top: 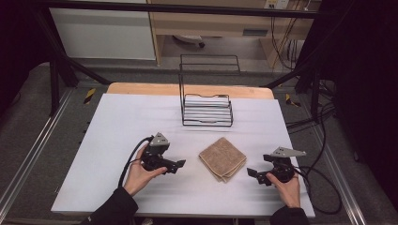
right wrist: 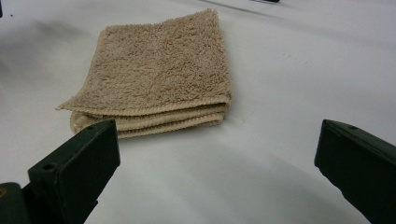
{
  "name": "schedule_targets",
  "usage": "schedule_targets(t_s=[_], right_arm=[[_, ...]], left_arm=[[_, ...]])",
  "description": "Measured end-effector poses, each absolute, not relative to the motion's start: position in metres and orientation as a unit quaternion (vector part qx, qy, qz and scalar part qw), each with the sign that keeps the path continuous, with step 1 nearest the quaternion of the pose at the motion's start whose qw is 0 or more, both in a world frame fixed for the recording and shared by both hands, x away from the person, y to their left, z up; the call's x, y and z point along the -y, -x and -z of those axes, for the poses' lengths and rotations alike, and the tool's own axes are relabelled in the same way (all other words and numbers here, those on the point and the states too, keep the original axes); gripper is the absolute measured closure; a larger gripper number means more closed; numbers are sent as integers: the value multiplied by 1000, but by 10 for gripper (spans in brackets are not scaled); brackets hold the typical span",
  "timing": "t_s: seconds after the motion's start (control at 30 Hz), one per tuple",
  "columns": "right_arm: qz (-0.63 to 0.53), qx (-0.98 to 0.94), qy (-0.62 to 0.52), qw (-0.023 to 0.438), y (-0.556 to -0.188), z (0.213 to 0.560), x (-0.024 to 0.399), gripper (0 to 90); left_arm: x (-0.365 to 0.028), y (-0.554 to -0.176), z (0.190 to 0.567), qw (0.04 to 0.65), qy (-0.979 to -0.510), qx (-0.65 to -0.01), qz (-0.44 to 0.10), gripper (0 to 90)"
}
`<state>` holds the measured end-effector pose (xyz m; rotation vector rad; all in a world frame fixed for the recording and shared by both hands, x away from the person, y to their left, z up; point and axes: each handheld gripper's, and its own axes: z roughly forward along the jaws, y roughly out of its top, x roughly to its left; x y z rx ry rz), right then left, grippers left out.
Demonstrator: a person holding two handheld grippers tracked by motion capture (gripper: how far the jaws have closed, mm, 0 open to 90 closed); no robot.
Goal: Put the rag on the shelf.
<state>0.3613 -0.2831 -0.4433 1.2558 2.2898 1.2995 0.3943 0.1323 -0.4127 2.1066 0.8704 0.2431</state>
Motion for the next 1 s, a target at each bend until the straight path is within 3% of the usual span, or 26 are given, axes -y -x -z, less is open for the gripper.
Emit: schedule_targets(t_s=[0.37, 1.0], right_arm=[[-441, -782, -426, 115, -362, 444, 283, 7], [-442, -782, -425, 114, -362, 444, 283, 7]], left_arm=[[-95, -405, 416, 411, -838, -350, -80, 170], [-51, -423, 440, 384, -849, -359, -61, 508]])
